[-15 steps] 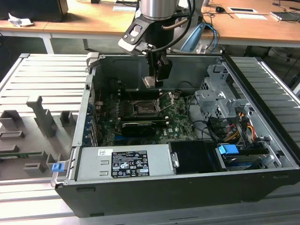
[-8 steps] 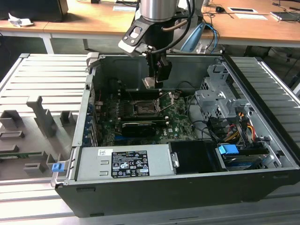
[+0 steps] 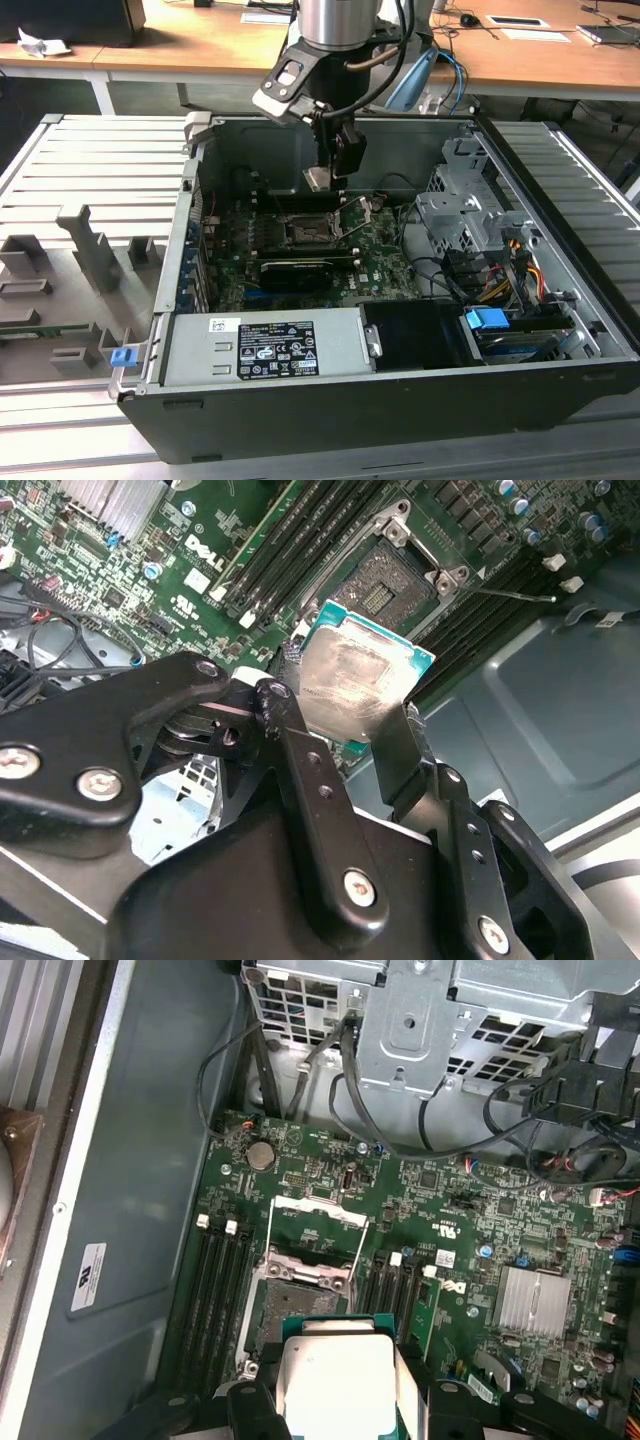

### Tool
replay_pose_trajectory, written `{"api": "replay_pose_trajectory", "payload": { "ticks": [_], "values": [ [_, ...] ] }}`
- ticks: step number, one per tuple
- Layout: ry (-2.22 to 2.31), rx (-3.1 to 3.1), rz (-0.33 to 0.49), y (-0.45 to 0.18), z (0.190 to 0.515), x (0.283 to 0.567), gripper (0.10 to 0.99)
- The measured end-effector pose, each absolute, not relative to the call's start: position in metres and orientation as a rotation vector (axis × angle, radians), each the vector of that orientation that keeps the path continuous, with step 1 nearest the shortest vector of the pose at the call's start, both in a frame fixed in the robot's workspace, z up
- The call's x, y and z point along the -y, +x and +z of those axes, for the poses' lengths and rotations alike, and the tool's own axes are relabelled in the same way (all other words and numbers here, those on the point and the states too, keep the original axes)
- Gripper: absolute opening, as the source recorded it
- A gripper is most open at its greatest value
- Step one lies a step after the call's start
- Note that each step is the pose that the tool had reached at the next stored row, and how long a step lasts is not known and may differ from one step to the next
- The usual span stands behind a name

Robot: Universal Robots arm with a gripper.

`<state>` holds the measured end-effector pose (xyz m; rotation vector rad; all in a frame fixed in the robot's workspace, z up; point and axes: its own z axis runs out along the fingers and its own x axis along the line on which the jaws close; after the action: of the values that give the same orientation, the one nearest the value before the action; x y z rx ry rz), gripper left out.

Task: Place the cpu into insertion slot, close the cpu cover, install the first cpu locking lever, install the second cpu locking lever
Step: 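Place the cpu into insertion slot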

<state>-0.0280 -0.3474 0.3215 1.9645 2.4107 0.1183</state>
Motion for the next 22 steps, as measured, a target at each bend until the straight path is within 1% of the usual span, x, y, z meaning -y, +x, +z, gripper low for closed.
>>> {"api": "replay_pose_trajectory", "payload": {
  "ticks": [7,11,22],
  "values": [
    [2.134,-2.255,0.113,-0.028,0.309,0.347,0.529],
    [2.137,-2.253,0.113,-0.028,0.300,0.347,0.529],
    [2.165,-2.225,0.112,-0.028,0.295,0.347,0.529]
  ]
}}
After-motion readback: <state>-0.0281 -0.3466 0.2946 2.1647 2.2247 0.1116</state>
